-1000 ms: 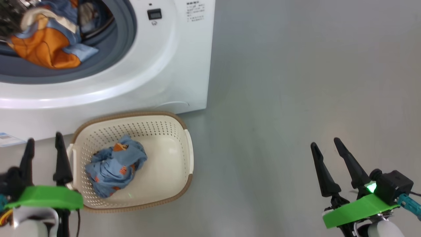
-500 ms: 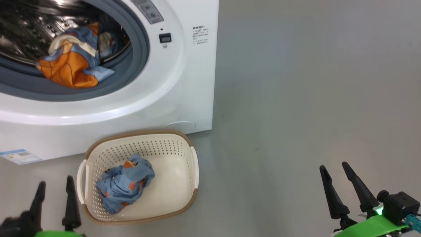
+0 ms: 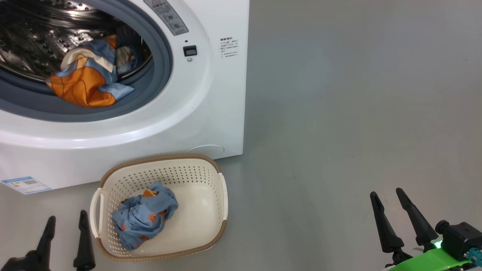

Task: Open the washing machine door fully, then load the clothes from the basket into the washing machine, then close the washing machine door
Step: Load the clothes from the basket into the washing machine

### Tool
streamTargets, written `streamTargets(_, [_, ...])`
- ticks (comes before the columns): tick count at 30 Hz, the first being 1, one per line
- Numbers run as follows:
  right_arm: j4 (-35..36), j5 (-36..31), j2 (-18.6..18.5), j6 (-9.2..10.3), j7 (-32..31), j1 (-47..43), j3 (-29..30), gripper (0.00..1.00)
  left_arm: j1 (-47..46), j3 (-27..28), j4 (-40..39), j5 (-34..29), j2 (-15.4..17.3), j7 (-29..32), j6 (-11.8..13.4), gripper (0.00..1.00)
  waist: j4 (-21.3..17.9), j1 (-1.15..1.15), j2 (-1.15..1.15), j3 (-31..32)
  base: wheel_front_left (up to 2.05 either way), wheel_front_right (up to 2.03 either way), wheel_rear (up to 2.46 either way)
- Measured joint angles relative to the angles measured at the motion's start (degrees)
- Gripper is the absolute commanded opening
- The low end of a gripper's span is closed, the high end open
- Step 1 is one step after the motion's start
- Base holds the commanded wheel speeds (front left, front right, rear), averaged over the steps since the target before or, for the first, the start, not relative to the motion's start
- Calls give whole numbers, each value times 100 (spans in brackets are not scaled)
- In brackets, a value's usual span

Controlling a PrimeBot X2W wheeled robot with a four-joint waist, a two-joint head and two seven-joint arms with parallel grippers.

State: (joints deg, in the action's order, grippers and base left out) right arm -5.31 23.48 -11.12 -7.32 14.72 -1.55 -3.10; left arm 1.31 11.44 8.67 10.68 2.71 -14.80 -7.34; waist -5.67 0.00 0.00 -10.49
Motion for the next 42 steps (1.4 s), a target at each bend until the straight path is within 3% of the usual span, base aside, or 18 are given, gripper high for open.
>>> streamTargets(5, [10,1,2,0,0,1,-7,100,-18,-151,218,8,10,0,0,100,0,0,0,-51,0,0,0])
streamTargets(12, [33,0,66,-1,0,26,-77,100,-254,-546,1214,64,208,3,0,100,-25,0,0,-242,0,0,0])
streamTargets(23, [114,-19,218,0,0,532,-271,100,-1753,-1241,3225,143,635,19,0,100,-87,1,0,-877,0,0,0])
streamTargets(42, [285,-80,460,0,1,1356,-476,100,-3861,-2261,5405,213,1065,19,-5,100,-325,1,0,-2263,0,0,0])
